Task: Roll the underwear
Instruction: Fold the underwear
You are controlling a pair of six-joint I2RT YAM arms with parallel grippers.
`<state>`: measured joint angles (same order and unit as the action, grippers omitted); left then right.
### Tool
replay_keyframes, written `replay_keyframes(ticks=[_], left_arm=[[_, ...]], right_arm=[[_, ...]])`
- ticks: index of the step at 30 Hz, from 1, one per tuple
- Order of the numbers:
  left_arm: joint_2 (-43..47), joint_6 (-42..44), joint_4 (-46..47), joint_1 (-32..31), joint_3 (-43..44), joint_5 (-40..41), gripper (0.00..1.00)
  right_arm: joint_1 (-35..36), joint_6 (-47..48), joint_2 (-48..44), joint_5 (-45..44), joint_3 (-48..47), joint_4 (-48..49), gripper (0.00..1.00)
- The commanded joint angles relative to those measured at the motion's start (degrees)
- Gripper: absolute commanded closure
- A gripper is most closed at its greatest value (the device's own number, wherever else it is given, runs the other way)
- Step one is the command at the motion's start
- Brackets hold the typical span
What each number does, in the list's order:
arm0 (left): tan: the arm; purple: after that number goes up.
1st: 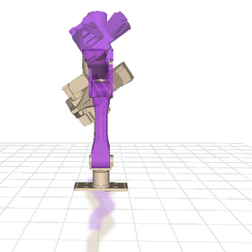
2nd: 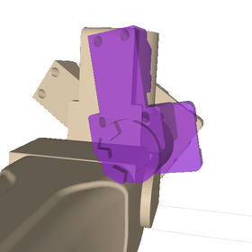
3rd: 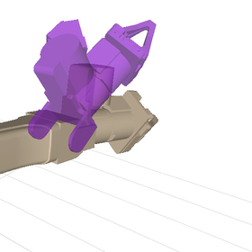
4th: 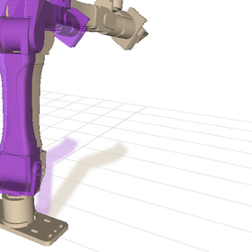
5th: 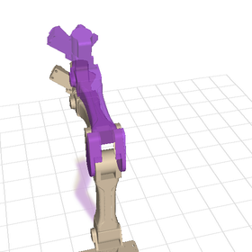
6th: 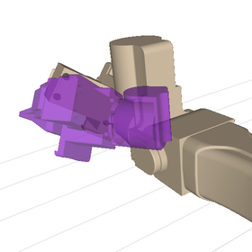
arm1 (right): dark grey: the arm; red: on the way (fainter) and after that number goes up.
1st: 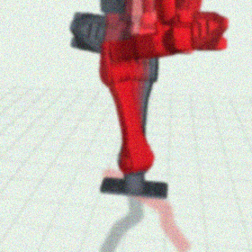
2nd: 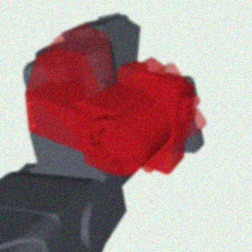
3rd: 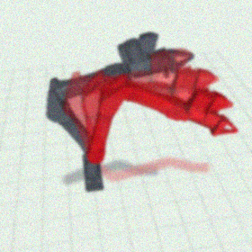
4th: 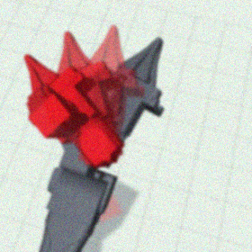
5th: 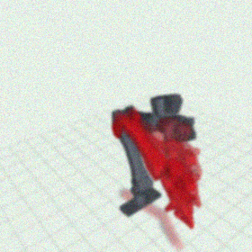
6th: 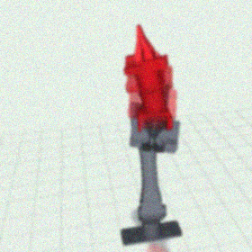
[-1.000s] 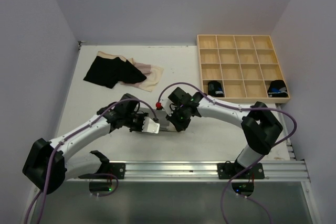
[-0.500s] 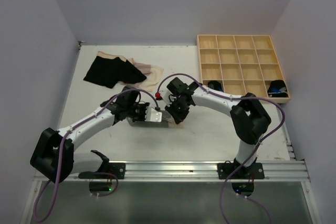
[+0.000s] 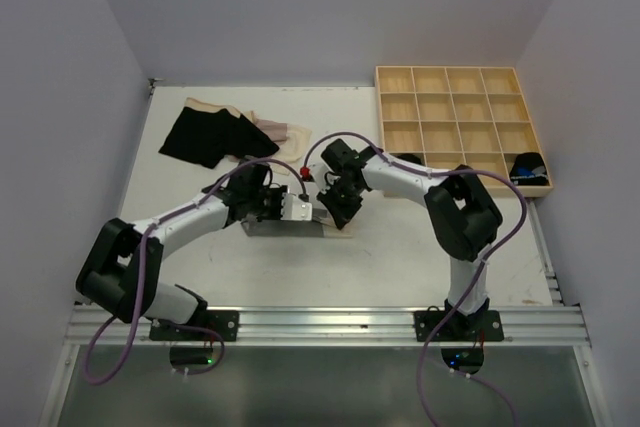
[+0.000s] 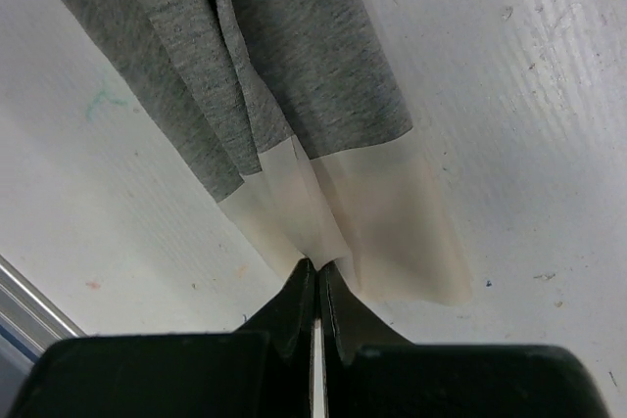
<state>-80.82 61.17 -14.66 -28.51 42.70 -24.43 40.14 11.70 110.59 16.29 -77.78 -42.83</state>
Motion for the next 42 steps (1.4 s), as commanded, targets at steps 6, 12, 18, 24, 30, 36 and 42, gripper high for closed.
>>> replay_keyframes(ticks=[6, 12, 18, 24, 30, 36, 42], left_arm=[[-4.7, 1.5, 7.7, 1.3, 3.3, 0.3, 1.0], [-8.4, 1.5, 8.7, 1.4, 3.6, 1.4, 1.0], [-9.7, -1.3, 10.2, 2.3, 4.3, 3.5, 0.83], [-4.2, -6.8, 8.0, 2.8, 6.9, 5.6, 0.55], [1.7, -15.7, 0.5, 3.8, 11.0, 6.2, 0.53], [1.5, -23.9, -9.5, 10.6, 11.3, 4.1, 0.54], [-2.1, -25.0, -16.1, 17.8, 11.1, 2.4, 0.56]], right_arm=[[-3.0, 0.4, 2.2, 1.1, -4.3, -0.7, 0.87], [-4.2, -1.2, 3.8, -3.9, -7.4, -0.9, 0.7], [-4.4, -4.0, 2.6, -8.6, -9.8, -1.7, 0.54], [-4.3, -7.0, -2.1, -9.7, -10.3, 0.1, 0.67], [-3.2, -5.9, 1.6, -7.3, -11.2, 0.0, 0.72], [-3.1, -5.6, 9.2, -8.0, -11.2, 0.6, 0.71], [-2.3, -7.6, 9.9, -8.8, -6.3, 0.6, 0.74]])
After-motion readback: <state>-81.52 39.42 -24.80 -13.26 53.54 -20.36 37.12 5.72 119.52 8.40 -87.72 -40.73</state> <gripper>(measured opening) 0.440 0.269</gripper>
